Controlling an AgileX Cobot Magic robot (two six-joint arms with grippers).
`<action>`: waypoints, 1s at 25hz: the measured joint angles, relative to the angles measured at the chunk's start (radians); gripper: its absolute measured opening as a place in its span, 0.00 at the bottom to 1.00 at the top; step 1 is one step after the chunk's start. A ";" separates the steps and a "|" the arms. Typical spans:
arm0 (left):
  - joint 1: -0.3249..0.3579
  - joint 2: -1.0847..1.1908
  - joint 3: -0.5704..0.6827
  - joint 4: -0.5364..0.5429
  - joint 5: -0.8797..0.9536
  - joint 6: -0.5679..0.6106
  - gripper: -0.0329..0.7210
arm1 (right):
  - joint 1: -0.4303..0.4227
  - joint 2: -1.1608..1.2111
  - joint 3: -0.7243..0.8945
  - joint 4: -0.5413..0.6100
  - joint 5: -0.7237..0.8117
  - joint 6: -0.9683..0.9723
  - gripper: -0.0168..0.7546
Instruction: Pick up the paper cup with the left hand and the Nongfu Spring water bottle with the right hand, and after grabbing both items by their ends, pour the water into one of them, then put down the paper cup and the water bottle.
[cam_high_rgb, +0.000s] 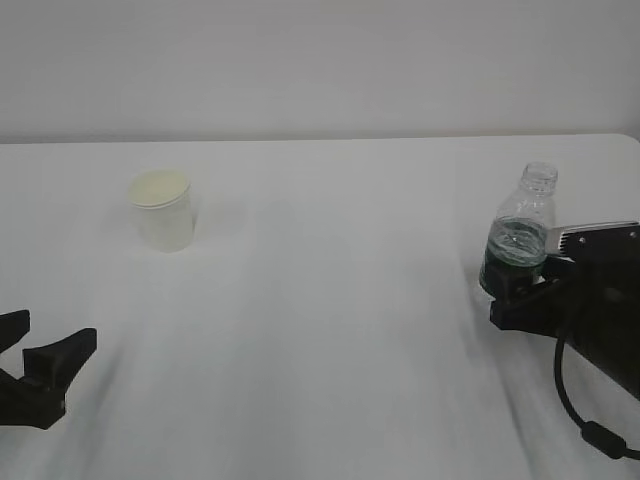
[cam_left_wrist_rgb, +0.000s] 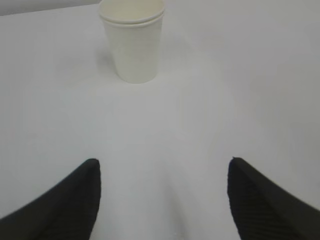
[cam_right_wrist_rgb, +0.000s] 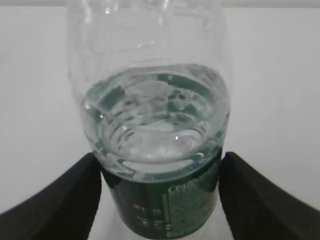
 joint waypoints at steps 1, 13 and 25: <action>0.000 0.000 0.000 0.000 0.000 0.000 0.80 | 0.000 0.000 0.000 0.000 0.000 0.000 0.74; 0.000 0.000 0.000 0.018 0.000 0.000 0.80 | 0.000 0.002 -0.012 0.000 0.000 0.000 0.81; 0.000 0.000 0.000 0.018 0.000 0.000 0.80 | 0.000 0.079 -0.097 0.000 0.000 0.002 0.81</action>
